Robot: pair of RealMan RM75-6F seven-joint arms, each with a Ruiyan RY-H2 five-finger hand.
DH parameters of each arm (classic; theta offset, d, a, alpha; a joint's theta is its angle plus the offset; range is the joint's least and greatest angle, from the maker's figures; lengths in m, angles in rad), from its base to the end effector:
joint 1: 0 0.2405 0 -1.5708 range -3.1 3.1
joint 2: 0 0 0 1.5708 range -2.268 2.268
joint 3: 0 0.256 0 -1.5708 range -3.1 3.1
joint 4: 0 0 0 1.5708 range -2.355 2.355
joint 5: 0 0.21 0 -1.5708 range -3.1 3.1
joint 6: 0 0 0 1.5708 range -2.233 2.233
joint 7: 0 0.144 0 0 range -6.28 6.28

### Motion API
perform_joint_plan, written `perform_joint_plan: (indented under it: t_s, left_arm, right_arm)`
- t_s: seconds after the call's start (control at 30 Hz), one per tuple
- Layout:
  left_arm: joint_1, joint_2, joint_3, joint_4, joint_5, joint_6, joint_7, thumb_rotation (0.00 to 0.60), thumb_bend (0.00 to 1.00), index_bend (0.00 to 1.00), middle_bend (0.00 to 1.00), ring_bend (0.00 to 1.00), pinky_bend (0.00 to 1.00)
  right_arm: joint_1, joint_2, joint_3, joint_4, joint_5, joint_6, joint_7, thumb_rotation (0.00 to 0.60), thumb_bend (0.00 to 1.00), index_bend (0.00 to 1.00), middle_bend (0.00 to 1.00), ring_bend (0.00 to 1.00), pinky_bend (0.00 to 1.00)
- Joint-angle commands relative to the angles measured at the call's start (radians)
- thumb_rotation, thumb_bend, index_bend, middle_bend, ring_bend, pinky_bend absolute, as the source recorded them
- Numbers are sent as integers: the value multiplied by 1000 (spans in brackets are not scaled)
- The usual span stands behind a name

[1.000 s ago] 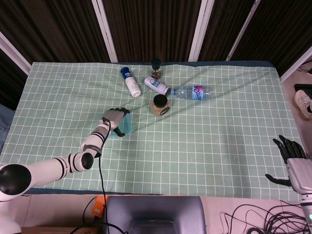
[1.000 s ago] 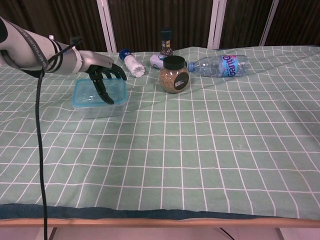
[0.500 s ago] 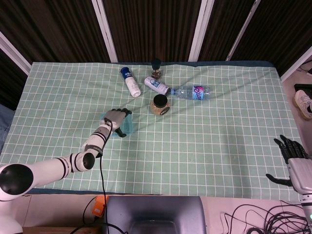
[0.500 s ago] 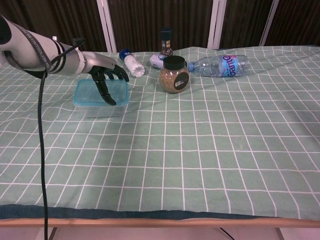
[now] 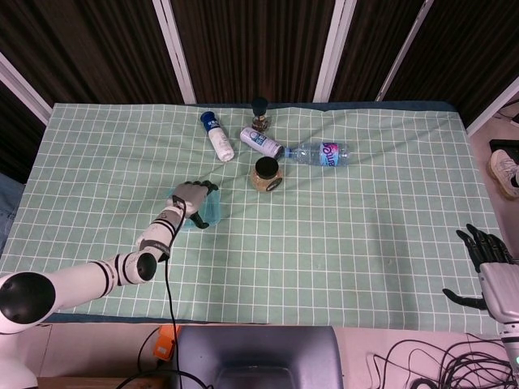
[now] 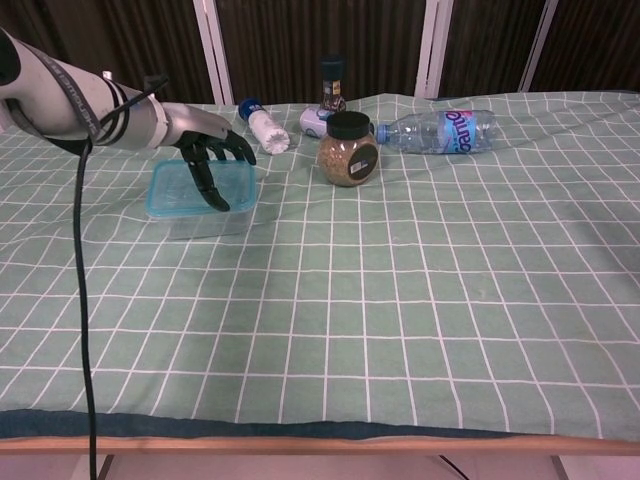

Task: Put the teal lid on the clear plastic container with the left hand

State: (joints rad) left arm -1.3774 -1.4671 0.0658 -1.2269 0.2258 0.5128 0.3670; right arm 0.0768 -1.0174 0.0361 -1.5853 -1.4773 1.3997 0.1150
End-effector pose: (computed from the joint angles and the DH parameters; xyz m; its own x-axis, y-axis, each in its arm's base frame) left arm -0.0922 0.4527 -0.0060 0.4780 0.5499 0.6849 0.8737 -0.2174 -0.4352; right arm -0.3342 -0.1758 0.1850 0.4016 -0.0918 0.9112 -0.9130 0.0376 0.4062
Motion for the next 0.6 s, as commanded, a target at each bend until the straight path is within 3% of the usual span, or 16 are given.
perform_joint_plan:
  t_s: [0.03, 0.17, 0.37, 0.6]
  left_arm:
    - [1, 2, 3, -5, 1, 2, -1, 600, 276, 313, 585, 884, 879]
    - [-1, 5, 7, -2, 0, -12, -5, 600, 276, 313, 582, 850, 844]
    - [0, 6, 19, 4, 1, -35, -18, 600, 276, 310, 568, 670, 634]
    - [-2, 4, 26, 21, 8, -57, -38, 600, 277, 309, 561, 632, 558]
  right_arm:
    - [-1, -1, 0, 2, -1, 1, 1, 600, 196, 0, 0, 0, 0]
    - [1, 0, 1, -2, 1, -1, -1, 600, 196, 0, 0, 0, 0]
    - [-1, -1, -1, 1, 0, 0, -1, 600, 196, 0, 0, 0, 0]
    - [2, -1, 1, -2, 4, -5, -5, 600, 196, 0, 0, 0, 0]
